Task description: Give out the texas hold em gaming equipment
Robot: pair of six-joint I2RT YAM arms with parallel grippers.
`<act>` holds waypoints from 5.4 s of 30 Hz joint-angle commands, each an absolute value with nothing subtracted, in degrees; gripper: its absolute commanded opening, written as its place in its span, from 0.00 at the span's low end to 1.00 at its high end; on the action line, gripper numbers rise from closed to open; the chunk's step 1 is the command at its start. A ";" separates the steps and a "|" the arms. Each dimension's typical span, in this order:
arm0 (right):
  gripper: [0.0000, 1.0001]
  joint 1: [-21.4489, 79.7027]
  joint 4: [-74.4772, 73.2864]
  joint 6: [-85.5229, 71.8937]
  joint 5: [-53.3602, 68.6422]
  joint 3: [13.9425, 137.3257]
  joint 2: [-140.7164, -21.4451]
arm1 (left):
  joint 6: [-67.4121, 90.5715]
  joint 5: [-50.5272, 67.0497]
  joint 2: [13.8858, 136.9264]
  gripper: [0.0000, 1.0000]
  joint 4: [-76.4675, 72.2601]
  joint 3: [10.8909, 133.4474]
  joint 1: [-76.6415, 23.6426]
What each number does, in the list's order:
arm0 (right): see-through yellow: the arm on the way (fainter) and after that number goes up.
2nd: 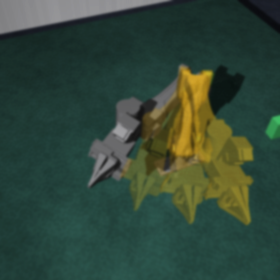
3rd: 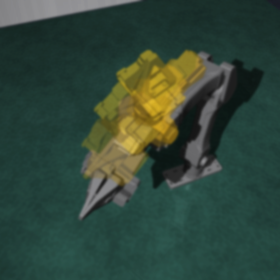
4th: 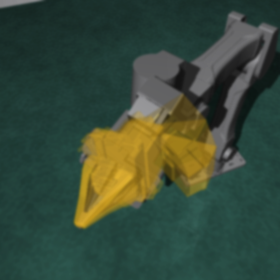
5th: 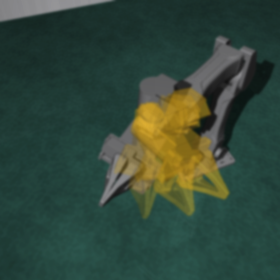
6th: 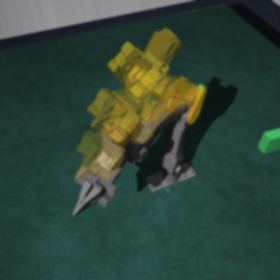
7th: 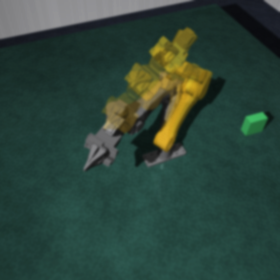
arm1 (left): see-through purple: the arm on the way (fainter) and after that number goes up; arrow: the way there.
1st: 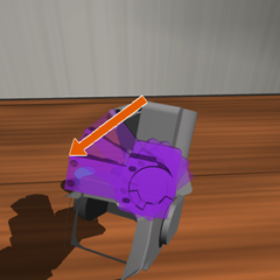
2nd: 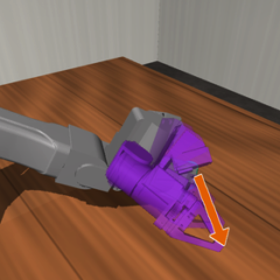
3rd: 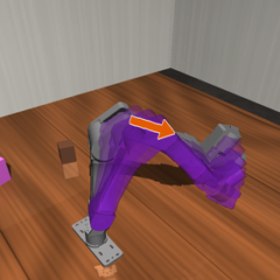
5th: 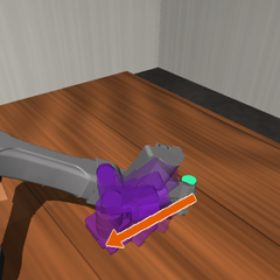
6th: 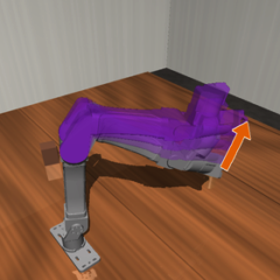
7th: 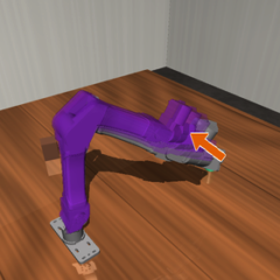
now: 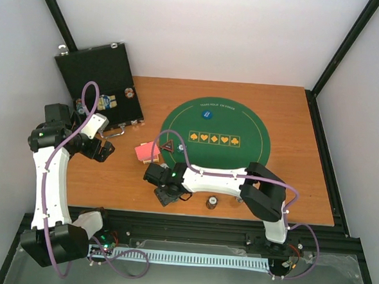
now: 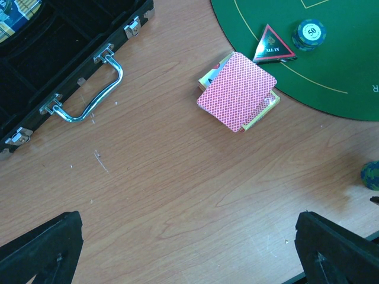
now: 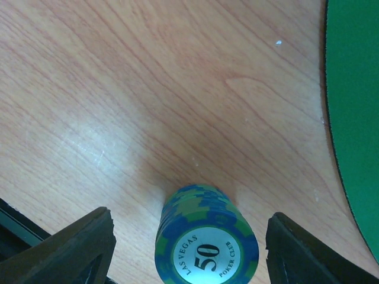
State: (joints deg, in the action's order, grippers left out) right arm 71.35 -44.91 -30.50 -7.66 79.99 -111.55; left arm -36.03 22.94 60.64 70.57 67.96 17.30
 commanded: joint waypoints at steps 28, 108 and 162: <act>0.36 70.13 -43.15 -30.24 -7.74 78.31 -111.20 | -37.09 23.04 59.34 1.00 71.53 69.88 17.41; 0.73 20.63 -59.55 -15.95 -2.82 132.44 -135.97 | -37.08 25.92 61.83 1.00 72.42 69.35 17.40; 0.76 73.18 -38.01 -36.34 -7.95 74.58 -109.65 | -36.98 24.51 56.17 1.00 73.46 67.17 17.45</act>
State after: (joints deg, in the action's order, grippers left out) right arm 72.69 -38.76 -35.68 -7.03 73.34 -109.01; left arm -36.32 23.79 56.75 72.38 66.67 17.30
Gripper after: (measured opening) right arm 0.761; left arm 0.996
